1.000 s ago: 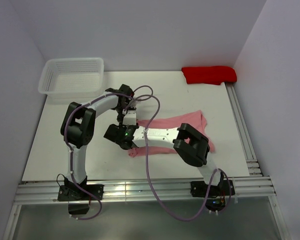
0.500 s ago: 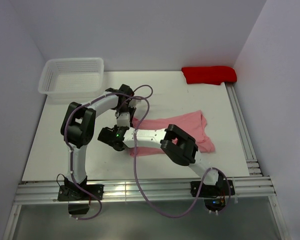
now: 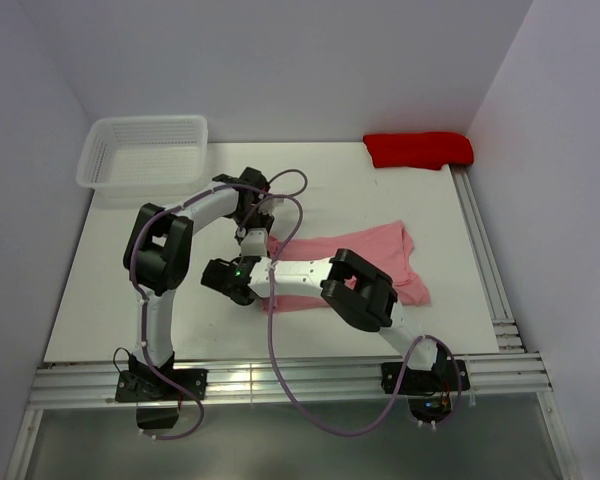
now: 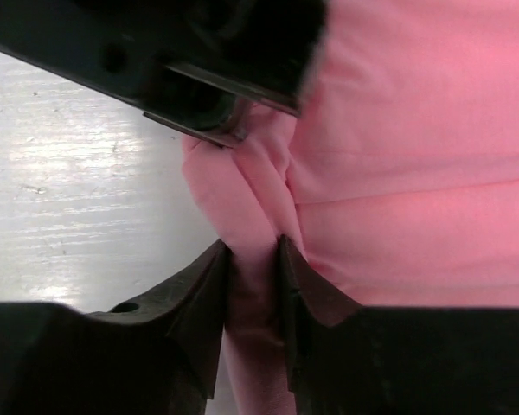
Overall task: Roll the t-shirts
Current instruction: Roll the tshirt
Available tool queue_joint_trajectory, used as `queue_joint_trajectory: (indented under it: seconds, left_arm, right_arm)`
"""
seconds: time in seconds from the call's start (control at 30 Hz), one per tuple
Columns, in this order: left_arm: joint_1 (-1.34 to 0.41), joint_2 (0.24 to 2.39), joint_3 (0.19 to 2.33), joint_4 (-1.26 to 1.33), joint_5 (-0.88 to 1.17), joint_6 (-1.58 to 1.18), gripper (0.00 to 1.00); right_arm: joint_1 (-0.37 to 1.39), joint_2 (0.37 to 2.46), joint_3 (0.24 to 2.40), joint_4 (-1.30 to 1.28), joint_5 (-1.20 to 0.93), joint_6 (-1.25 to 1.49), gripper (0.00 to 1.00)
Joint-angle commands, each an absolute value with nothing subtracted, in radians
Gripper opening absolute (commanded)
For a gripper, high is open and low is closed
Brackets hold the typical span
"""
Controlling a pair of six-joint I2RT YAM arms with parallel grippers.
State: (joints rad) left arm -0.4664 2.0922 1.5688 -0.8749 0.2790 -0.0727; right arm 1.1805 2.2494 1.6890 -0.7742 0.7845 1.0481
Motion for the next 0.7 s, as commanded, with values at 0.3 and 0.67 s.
queue_joint_trajectory:
  seconds: [0.3, 0.67]
  left_arm:
    - [-0.417, 2.074, 1.782, -0.916, 0.449, -0.034, 0.56]
    - [-0.278, 1.931, 1.565, -0.796, 0.708, 0.063, 0.6]
  right_arm:
    - [1.126, 1.947, 1.19, -0.235, 0.505, 1.154, 0.17]
    - [0.939, 1.836, 0.71, 0.68, 0.105, 1.324, 0.15]
